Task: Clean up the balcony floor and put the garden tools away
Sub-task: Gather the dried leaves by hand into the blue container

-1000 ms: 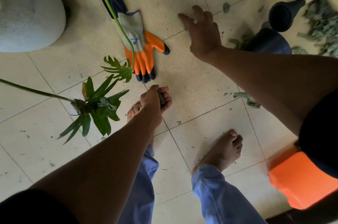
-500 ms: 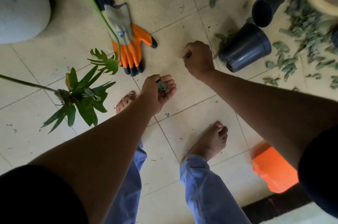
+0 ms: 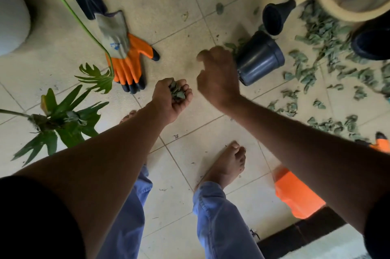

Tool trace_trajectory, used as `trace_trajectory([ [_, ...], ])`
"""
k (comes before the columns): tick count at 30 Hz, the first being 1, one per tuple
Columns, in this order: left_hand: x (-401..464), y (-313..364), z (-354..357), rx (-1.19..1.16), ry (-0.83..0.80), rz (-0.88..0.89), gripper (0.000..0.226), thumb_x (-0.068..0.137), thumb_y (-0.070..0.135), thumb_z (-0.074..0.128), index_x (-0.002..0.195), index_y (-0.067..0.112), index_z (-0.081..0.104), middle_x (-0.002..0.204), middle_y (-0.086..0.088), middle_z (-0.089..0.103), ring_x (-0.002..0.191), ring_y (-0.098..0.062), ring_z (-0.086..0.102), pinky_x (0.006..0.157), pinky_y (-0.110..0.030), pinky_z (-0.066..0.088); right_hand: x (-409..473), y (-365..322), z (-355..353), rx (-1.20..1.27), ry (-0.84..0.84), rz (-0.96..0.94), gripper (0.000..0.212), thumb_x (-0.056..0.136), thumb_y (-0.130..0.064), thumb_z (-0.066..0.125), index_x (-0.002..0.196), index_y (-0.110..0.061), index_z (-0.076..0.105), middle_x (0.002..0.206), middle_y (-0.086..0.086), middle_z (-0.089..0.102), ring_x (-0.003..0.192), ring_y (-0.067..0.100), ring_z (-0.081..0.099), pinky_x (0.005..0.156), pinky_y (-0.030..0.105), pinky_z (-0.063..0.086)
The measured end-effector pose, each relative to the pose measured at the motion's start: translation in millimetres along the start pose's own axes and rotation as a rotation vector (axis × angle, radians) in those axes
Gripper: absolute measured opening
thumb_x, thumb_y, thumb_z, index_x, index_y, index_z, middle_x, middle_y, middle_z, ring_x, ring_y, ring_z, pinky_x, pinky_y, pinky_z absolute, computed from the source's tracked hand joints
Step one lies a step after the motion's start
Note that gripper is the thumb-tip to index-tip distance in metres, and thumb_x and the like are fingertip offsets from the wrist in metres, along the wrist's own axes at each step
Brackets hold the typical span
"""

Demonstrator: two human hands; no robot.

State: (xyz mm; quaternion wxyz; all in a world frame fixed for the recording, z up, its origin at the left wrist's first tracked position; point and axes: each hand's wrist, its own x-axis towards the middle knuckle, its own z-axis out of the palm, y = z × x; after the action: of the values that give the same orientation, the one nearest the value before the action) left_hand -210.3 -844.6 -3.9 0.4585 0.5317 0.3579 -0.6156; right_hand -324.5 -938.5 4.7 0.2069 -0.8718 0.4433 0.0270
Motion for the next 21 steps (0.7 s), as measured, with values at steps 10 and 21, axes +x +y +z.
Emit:
trace_trajectory([
  [10,3,-9,-3,0.130,0.042,0.004,0.041,0.106,0.026,0.043,0.077,0.008,0.065,0.069,-0.006,0.063,0.060,-0.018,0.062,0.062,-0.030,0.056,76,80,-46,-0.571,-0.268,0.200,0.050,0.089,-0.027,0.059,0.135,-0.011,0.047,0.141,0.023,0.042,0.125,0.047,0.044,0.097,0.056,0.040],
  [21,-10,-36,-19,-0.080,0.014,-0.065,0.033,0.103,0.022,0.045,0.080,0.009,0.064,0.072,-0.006,0.062,0.061,-0.018,0.061,0.064,-0.028,0.056,99,11,-36,0.237,-0.211,0.466,0.035,0.097,-0.020,0.051,0.131,-0.011,0.056,0.135,0.016,0.052,0.114,0.032,0.057,0.082,0.028,0.037],
])
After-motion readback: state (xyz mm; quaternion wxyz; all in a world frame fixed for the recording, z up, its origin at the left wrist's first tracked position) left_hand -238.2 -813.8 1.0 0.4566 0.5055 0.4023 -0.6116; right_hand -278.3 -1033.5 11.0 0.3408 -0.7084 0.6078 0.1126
